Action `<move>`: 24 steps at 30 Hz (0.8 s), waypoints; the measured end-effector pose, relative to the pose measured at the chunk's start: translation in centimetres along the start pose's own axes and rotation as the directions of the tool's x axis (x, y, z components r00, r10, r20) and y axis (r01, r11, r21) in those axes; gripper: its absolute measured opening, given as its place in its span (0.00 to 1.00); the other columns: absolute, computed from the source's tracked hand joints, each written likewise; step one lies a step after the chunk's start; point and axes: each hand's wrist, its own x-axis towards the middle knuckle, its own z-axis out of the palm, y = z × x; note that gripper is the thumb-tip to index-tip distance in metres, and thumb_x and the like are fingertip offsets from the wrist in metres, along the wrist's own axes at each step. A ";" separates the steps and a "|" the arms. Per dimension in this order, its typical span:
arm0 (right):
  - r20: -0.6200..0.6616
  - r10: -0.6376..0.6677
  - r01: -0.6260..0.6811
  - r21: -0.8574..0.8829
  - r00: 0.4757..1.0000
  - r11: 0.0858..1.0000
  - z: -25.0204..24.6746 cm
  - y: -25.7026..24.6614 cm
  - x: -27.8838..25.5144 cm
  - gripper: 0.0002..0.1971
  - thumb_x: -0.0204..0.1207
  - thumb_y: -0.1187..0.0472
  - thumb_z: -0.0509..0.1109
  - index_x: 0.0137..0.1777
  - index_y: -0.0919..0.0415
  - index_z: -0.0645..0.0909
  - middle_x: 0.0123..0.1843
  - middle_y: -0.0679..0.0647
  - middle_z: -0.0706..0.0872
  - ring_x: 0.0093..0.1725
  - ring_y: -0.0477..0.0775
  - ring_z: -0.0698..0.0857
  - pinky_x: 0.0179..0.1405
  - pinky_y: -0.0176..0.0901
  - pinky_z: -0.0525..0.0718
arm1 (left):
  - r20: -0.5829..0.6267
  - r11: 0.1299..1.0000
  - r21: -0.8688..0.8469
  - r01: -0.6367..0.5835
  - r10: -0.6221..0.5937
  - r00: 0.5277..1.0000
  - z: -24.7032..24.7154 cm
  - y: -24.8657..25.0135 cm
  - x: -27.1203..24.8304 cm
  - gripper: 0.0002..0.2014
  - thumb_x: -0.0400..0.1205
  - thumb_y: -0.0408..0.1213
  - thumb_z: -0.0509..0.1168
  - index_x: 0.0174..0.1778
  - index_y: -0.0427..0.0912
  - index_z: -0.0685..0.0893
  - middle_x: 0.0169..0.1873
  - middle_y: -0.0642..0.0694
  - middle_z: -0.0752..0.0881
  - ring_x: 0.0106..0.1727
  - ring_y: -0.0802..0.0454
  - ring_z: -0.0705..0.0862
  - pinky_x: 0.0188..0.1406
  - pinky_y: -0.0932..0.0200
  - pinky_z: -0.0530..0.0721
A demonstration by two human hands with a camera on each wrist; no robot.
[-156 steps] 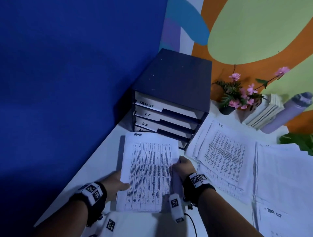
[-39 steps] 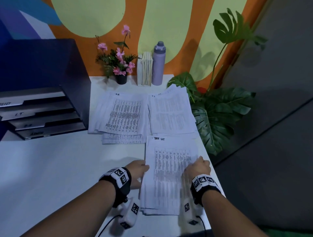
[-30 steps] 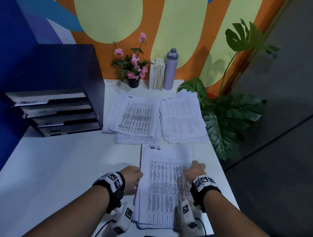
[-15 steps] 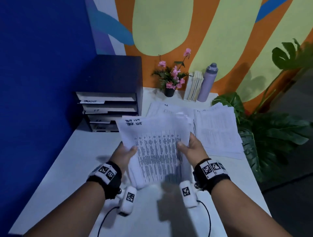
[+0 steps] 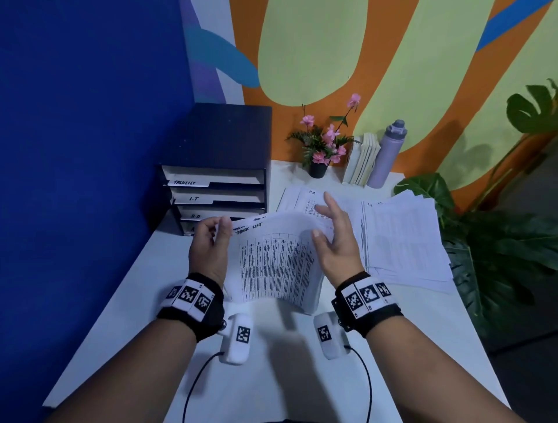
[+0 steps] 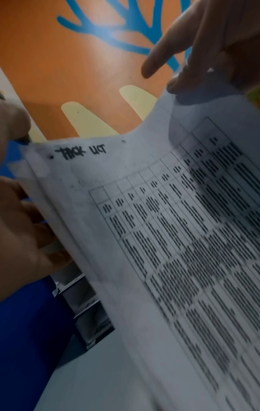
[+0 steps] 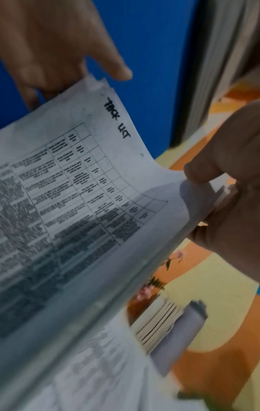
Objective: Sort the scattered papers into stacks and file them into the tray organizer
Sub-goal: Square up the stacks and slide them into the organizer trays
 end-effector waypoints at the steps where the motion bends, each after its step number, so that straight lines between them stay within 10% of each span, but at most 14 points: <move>1: 0.011 -0.065 0.066 -0.075 0.998 0.995 0.0 0.1 0.3 0.28 0.83 0.66 0.62 0.80 0.46 0.64 0.69 0.51 0.72 0.72 0.45 0.72 0.71 0.29 0.69 | -0.018 1.000 -0.016 -0.006 0.006 1.000 0.3 0.3 0.1 0.13 0.82 0.56 0.61 0.46 0.50 0.78 0.40 0.57 0.81 0.43 0.63 0.78 0.46 0.62 0.76; 6: 0.026 -0.210 0.209 -0.257 0.977 0.943 0.4 1.3 0.7 0.19 0.80 0.67 0.60 0.71 0.66 0.79 0.66 0.58 0.78 0.68 0.55 0.77 0.71 0.46 0.76 | -0.058 1.000 0.020 0.008 -0.007 0.998 1.6 0.8 1.3 0.07 0.82 0.47 0.63 0.45 0.48 0.81 0.42 0.55 0.83 0.45 0.57 0.80 0.45 0.58 0.76; 8: 0.020 -0.174 0.175 -0.203 0.984 0.963 0.2 1.2 0.4 0.21 0.77 0.69 0.63 0.70 0.64 0.79 0.66 0.58 0.79 0.68 0.52 0.77 0.70 0.38 0.75 | -0.027 1.000 0.004 -0.002 0.002 1.000 1.8 0.5 1.5 0.08 0.83 0.45 0.62 0.48 0.46 0.82 0.42 0.58 0.83 0.46 0.59 0.80 0.49 0.59 0.75; 13: -0.068 0.406 -0.358 0.358 0.911 0.862 0.4 0.3 -0.7 0.35 0.65 0.79 0.68 0.62 0.41 0.71 0.62 0.50 0.80 0.57 0.48 0.81 0.52 0.40 0.83 | 0.110 0.996 -0.089 0.007 0.003 0.994 -0.1 -2.5 1.6 0.27 0.67 0.52 0.73 0.61 0.60 0.73 0.58 0.51 0.79 0.62 0.54 0.79 0.65 0.59 0.77; 16: 0.016 0.587 -0.533 0.441 0.809 0.722 1.3 1.4 -0.7 0.30 0.71 0.83 0.64 0.62 0.47 0.74 0.50 0.55 0.81 0.50 0.55 0.81 0.51 0.49 0.82 | 0.196 0.984 -0.098 0.149 -0.128 0.972 -0.9 -4.7 1.6 0.34 0.69 0.23 0.74 0.63 0.60 0.72 0.63 0.45 0.80 0.68 0.47 0.78 0.72 0.46 0.73; 24: -0.006 0.606 -0.546 0.426 0.795 0.721 1.4 1.2 -0.7 0.26 0.65 0.87 0.62 0.46 0.53 0.75 0.42 0.54 0.80 0.42 0.51 0.78 0.35 0.42 0.77 | 0.109 0.990 0.044 0.136 -0.140 0.984 0.1 -4.3 1.8 0.14 0.78 0.21 0.66 0.57 0.38 0.79 0.41 0.49 0.83 0.43 0.52 0.81 0.39 0.72 0.77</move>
